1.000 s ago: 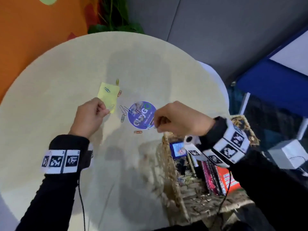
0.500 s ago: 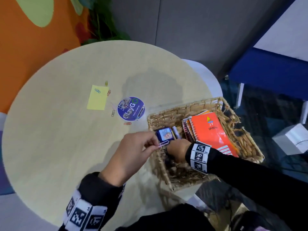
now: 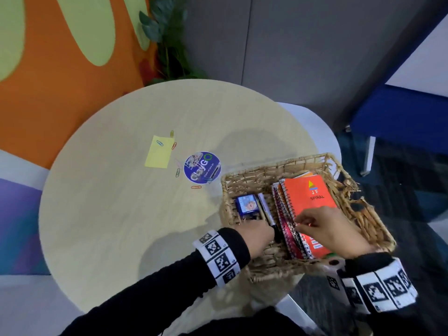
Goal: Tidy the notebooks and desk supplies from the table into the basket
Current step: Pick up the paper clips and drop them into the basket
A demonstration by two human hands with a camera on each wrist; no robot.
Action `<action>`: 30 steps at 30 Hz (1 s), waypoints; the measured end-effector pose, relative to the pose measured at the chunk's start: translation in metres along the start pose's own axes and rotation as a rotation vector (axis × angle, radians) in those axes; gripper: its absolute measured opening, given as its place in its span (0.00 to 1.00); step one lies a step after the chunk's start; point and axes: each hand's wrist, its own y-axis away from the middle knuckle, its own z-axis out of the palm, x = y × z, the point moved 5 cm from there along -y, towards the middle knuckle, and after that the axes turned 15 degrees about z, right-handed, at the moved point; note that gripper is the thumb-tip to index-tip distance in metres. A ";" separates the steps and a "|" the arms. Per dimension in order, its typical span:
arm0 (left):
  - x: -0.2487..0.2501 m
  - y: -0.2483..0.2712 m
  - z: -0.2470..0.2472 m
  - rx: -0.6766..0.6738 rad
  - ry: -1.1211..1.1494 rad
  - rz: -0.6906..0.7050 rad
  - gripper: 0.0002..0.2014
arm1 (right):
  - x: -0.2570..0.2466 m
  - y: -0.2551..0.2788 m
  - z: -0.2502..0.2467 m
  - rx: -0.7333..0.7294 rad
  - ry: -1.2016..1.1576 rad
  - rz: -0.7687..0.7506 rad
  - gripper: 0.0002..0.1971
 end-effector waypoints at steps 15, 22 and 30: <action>-0.103 0.072 -0.050 0.706 0.409 -0.154 0.09 | -0.006 -0.015 0.010 -0.068 -0.044 0.010 0.16; -0.276 0.155 -0.053 0.842 0.320 -0.550 0.08 | -0.125 -0.077 -0.042 0.007 -0.123 -0.235 0.03; -0.396 0.154 -0.059 0.741 0.257 -0.631 0.11 | -0.287 -0.219 0.003 -0.135 0.230 -0.511 0.07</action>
